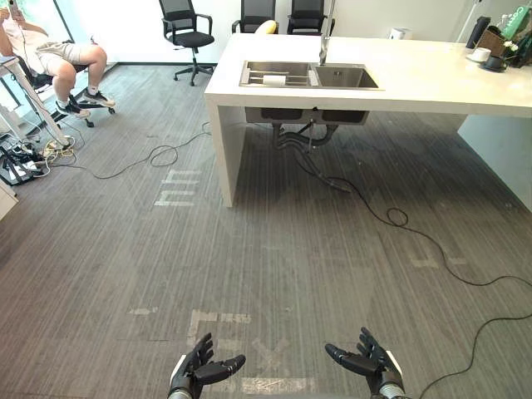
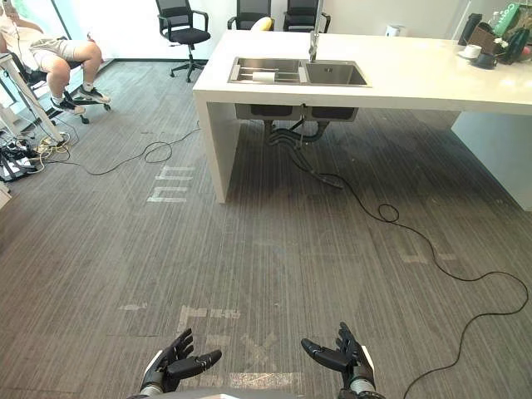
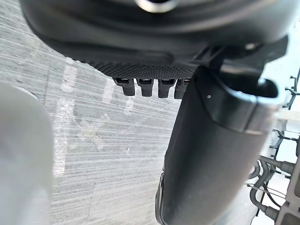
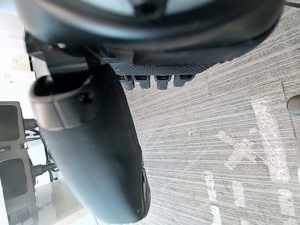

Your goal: Walk over to the sink, pick up the cup, carry it to the dishwasher, place the cup inside the dishwasher, then close the dishwasher door

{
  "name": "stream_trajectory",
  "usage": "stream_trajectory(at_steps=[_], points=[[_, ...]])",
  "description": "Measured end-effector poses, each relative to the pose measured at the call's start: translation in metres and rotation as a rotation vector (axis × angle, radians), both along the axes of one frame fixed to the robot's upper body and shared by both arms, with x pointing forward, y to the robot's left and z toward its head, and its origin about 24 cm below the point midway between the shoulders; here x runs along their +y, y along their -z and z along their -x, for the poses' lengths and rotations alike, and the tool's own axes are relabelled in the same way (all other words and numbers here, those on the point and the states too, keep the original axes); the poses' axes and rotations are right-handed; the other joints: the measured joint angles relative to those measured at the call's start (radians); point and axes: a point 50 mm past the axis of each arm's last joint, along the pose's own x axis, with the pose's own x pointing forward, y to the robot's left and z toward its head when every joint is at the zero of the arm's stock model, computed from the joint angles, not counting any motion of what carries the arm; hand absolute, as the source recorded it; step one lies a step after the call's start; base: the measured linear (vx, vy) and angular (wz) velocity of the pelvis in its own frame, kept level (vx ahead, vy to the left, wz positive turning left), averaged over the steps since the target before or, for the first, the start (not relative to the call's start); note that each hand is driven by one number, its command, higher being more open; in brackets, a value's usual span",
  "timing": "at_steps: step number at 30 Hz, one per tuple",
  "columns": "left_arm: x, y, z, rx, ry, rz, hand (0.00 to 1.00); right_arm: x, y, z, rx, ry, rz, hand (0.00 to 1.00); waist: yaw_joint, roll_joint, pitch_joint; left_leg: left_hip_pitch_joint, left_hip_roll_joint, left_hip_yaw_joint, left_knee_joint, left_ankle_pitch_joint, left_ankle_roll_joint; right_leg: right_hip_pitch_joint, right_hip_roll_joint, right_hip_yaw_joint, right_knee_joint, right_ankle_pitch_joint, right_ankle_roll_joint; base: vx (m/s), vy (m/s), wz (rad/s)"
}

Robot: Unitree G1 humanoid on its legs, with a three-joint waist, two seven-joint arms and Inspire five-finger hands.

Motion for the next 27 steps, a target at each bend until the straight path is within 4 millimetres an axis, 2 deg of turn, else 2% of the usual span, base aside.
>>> stream_trajectory(at_steps=[14,27], points=[[-0.0008,0.0001,-0.0002,-0.002,-0.004,0.005,1.0,-0.0015,-0.001,-0.0028,-0.011,0.008,0.003,1.0,-0.003,-0.005,-0.002,0.006,-0.001,-0.013,-0.012,0.013,-0.02,0.006,-0.001,-0.009,-0.003,0.002,0.003,-0.02,-0.017,0.02],[-0.0034,-0.0015,-0.0024,-0.034,-0.002,0.001,1.0,-0.0039,-0.0012,-0.0019,-0.01,0.031,0.009,1.0,-0.007,0.0,0.014,0.02,-0.001,0.001,-0.016,0.015,-0.019,0.015,0.0,0.004,-0.003,0.004,0.001,-0.02,-0.012,-0.02]])
